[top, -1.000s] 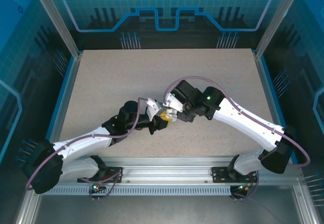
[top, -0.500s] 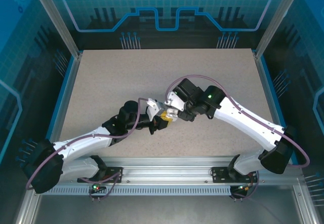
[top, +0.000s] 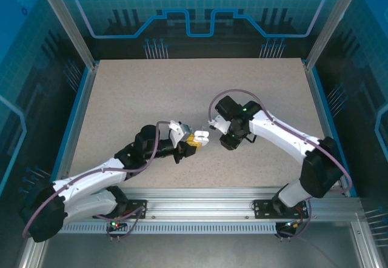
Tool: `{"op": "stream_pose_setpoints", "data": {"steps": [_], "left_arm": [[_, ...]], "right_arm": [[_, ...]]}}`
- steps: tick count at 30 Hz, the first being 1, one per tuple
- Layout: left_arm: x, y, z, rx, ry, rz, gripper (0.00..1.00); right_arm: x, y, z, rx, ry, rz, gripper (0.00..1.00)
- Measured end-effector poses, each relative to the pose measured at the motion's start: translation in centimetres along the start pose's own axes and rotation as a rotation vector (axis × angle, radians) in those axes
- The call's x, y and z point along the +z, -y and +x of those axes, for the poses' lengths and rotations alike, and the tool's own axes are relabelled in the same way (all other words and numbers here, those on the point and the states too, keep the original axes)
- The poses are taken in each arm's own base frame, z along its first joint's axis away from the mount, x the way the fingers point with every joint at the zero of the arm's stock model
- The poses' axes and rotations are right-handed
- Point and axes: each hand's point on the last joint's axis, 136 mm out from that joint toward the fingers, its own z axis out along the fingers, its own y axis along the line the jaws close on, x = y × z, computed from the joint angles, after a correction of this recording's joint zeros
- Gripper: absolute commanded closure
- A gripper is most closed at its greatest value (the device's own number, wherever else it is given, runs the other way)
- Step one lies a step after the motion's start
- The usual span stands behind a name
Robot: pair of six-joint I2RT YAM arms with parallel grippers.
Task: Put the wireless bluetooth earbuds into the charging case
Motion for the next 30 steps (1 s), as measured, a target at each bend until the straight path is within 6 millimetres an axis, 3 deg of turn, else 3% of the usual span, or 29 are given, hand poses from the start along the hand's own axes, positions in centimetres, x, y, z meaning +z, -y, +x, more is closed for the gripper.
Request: {"op": "stream_pose_setpoints", "data": {"steps": [4,13,19,25,30], "left_arm": [[-0.6,0.0,-0.4,0.005,0.013,-0.016,0.89],[-1.0,-0.1,-0.7,0.01,0.023,-0.033,0.89],[-1.0,-0.2,-0.7,0.01,0.023,-0.036,0.89],[-1.1,-0.1,-0.8,0.012,0.029,-0.036,0.89],[-1.3,0.0,-1.0,0.015,0.034,-0.035,0.89]], "right_arm": [[1.3,1.1,0.6,0.124,-0.018,-0.031,0.72],[1.3,2.2,-0.2,0.241,0.026,-0.022,0.72],[-0.4,4.4,0.5,0.391,0.111,0.012,0.59],[-3.3,9.2,5.1,0.753,0.259,0.116,0.44],[-3.7,13.9,12.0,1.125,0.264,0.245,0.27]]}}
